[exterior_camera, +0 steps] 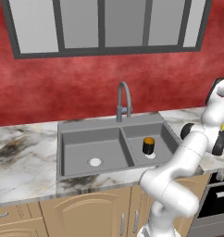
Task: Move any existing items from the left basin to the right basin for drying. Then move the cup from the counter to the left basin of the sink for washing.
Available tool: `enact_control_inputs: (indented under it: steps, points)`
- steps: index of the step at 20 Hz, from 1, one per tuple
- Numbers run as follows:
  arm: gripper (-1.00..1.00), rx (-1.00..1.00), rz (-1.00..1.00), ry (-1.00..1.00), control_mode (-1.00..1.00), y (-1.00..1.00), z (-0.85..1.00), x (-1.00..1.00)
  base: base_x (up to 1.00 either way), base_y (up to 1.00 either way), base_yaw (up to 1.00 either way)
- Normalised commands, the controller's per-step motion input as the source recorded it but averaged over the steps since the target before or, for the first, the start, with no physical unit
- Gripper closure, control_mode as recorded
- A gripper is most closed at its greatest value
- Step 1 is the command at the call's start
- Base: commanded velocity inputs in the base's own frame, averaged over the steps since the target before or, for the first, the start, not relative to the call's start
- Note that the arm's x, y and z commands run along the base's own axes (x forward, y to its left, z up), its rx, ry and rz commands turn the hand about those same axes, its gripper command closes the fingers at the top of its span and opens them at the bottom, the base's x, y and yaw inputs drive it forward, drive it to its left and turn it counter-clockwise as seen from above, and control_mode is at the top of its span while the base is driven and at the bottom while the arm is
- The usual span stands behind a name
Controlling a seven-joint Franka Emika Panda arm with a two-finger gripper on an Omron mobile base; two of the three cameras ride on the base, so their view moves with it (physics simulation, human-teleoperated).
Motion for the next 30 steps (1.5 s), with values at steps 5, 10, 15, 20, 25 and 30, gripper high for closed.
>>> enact_control_inputs:
  steps: [5,10,15,20,25,30]
  points:
    - [1.00,0.00,0.01,0.00,-1.00,0.68,-0.19,-0.30,0.00,0.00,0.00]
    - [1.00,0.00,0.01,0.03,-1.00,0.70,-0.23,-0.38,0.00,0.00,0.00]
    - [1.00,0.00,0.00,0.00,-1.00,0.59,-0.26,-0.47,0.00,0.00,0.00]
    - [1.00,0.00,0.04,0.00,-1.00,0.54,-0.22,-0.50,0.00,0.00,0.00]
    - [1.00,0.00,0.08,0.05,-1.00,0.54,-0.10,-0.54,0.00,0.00,0.00]
    - [1.00,0.00,0.08,0.07,-1.00,0.55,-0.02,-0.59,0.00,0.00,0.00]
